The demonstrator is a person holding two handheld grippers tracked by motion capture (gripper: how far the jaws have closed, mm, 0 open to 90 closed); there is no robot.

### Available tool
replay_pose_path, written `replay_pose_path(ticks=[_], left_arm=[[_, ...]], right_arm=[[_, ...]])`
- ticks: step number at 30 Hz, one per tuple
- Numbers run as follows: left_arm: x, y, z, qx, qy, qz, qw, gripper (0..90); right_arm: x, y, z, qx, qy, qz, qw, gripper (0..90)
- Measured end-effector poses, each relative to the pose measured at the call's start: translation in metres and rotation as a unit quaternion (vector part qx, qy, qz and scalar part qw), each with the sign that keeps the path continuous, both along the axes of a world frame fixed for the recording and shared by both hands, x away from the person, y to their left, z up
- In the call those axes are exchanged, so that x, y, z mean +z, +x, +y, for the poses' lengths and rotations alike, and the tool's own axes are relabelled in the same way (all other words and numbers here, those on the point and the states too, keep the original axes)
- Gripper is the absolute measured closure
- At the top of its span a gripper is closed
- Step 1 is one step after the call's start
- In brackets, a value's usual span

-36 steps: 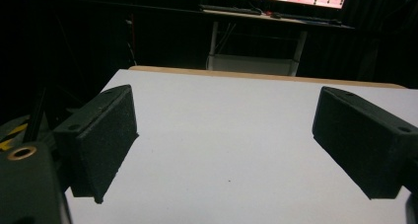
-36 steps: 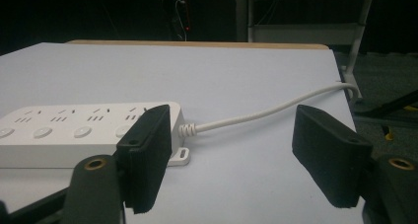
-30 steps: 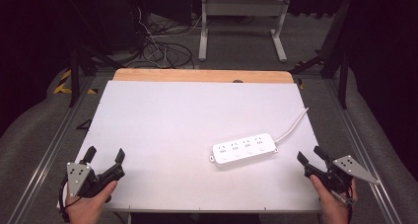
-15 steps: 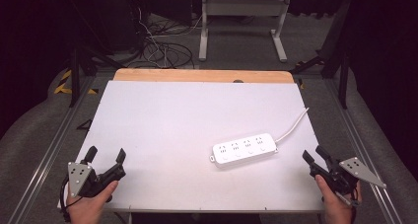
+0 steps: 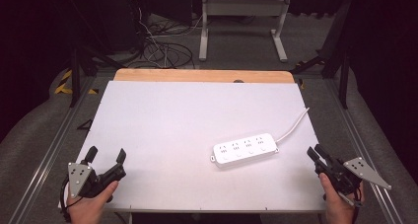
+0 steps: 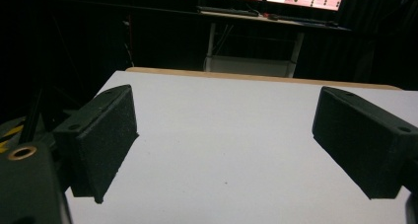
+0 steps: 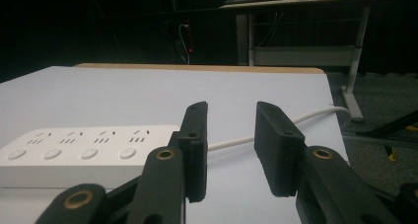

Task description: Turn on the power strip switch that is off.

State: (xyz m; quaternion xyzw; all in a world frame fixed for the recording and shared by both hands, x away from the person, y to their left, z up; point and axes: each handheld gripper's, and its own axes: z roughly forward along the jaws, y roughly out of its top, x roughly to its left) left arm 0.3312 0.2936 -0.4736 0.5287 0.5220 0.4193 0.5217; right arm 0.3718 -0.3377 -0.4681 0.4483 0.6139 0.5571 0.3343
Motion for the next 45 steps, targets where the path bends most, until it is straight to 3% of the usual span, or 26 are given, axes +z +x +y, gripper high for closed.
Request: replay_pose_path(ticks=[7,10,23,40,45], left_arm=[[0.000,0.000,-0.001,-0.002,0.000,0.000,1.0000,10.8],[0.000,0.000,-0.001,-0.004,-0.001,0.001,1.0000,10.8],[0.000,-0.001,-0.001,-0.004,0.001,0.001,1.0000,10.9],[0.000,0.001,-0.003,-0.010,0.007,0.000,0.9999,11.1],[0.000,0.000,-0.003,-0.009,0.010,0.000,0.9999,11.2]], right_arm=[[0.007,-0.001,-0.001,0.006,0.007,-0.015,0.9998,80.3],[0.013,-0.001,-0.001,0.009,0.015,-0.025,0.9995,90.0],[0.015,0.005,0.003,0.024,-0.008,-0.004,0.9997,90.0],[0.020,0.024,0.036,0.072,-0.021,0.008,0.9971,90.0],[0.020,0.029,0.047,0.086,-0.044,0.020,0.9951,90.0]])
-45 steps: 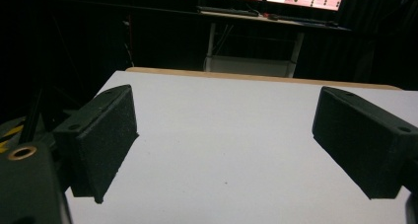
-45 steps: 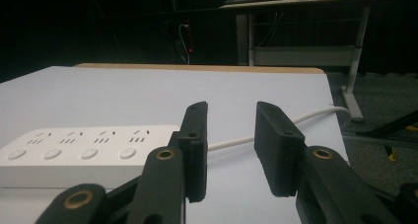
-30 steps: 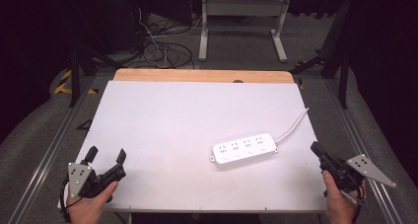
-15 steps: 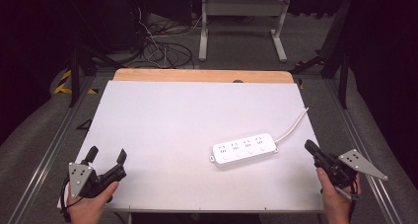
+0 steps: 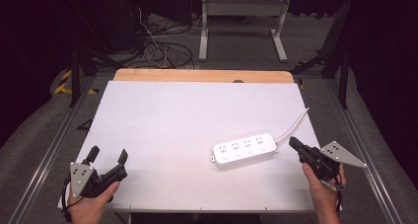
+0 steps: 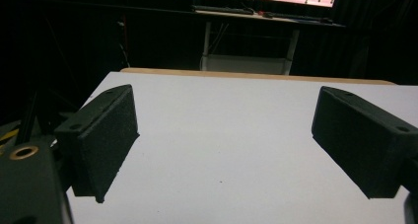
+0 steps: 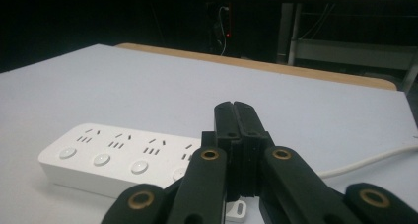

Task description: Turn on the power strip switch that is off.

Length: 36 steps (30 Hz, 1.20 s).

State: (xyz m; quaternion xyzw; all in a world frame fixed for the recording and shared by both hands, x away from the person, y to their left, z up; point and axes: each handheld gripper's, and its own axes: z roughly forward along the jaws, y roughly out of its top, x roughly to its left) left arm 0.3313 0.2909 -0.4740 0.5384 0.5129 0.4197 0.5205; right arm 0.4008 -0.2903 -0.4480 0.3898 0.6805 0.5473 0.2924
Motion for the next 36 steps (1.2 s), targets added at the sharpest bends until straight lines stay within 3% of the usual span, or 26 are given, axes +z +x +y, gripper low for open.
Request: replay_pose_path(ticks=[13,28,36], left_arm=[[0.000,-0.004,0.000,-0.001,0.011,0.001,0.9999,11.2],[0.000,-0.013,0.007,0.008,0.012,0.000,0.9999,11.2],[0.000,-0.014,0.007,0.008,0.014,0.000,0.9999,11.2]], right_arm=[[-0.002,0.008,0.017,0.023,-0.024,0.028,0.9991,90.0],[-0.023,0.027,0.048,0.047,-0.064,0.083,0.9934,90.0],[-0.031,0.031,0.056,0.047,-0.075,0.095,0.9916,90.0]])
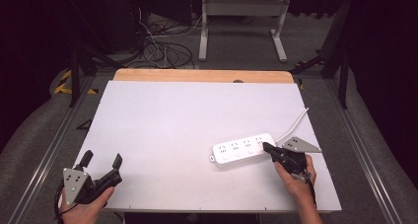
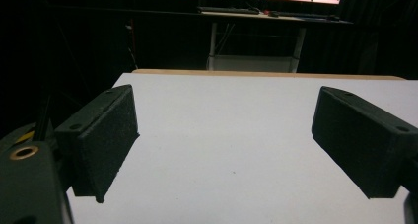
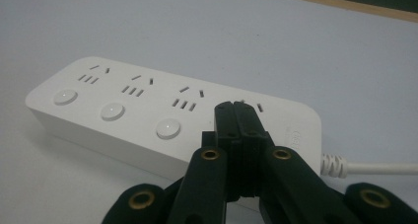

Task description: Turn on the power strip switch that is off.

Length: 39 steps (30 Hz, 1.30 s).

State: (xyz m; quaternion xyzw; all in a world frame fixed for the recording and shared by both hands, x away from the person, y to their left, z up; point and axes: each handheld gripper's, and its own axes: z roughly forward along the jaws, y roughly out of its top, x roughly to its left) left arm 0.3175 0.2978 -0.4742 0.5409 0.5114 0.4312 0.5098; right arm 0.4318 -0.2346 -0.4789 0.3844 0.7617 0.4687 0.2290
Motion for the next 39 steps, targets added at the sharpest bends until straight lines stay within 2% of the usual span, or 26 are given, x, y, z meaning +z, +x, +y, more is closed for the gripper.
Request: replay_pose_path(ticks=[6,11,16,20,25,39], left_arm=[[-0.0003,0.0006,-0.0003,-0.002,0.007,0.000,1.0000,11.2],[-0.0003,0.0003,-0.0005,-0.003,0.004,0.000,1.0000,11.2],[-0.0007,-0.0001,0.0002,-0.003,0.008,0.001,1.0000,11.2],[-0.0001,-0.0009,0.0004,-0.002,0.006,-0.001,1.0000,11.2],[0.0001,-0.0005,-0.0007,-0.004,0.006,-0.001,1.0000,11.2],[0.0008,0.0009,-0.0032,-0.008,0.005,-0.002,1.0000,11.2]], right_arm=[[-0.0025,0.0016,-0.0010,-0.006,-0.003,0.003,1.0000,90.0],[-0.0038,0.0037,-0.0001,-0.008,-0.002,0.003,1.0000,90.0],[-0.0048,0.0060,0.0022,-0.013,-0.008,0.012,0.9998,90.0],[-0.0054,0.0061,-0.0003,-0.020,-0.002,0.017,0.9996,90.0],[-0.0050,0.0056,0.0024,-0.021,-0.014,0.014,0.9996,90.0],[-0.0056,0.0031,0.0066,-0.027,-0.025,0.008,0.9993,90.0]])
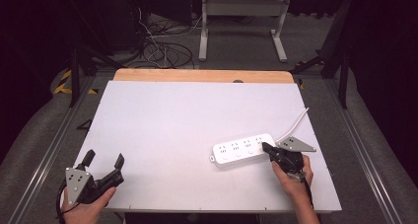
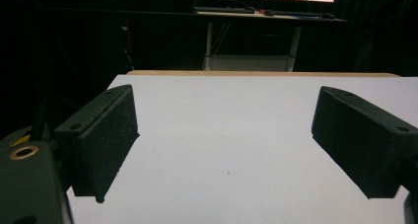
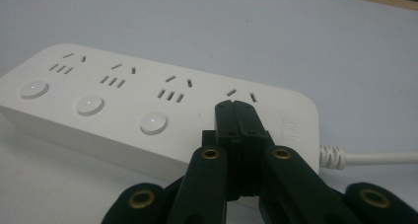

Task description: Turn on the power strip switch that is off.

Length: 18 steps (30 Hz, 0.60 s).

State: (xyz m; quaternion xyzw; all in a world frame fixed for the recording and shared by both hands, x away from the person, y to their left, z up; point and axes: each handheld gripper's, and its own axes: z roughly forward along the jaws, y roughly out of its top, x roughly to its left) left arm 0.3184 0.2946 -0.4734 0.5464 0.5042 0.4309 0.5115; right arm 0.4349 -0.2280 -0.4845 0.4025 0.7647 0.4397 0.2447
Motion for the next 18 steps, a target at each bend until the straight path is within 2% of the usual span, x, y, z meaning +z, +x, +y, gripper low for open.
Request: replay_pose_path(ticks=[18], left_arm=[[0.0007,-0.0016,0.0008,0.001,0.003,-0.001,1.0000,11.2]], right_arm=[[-0.0010,0.0008,0.0008,-0.009,0.007,0.012,0.9999,90.0]])
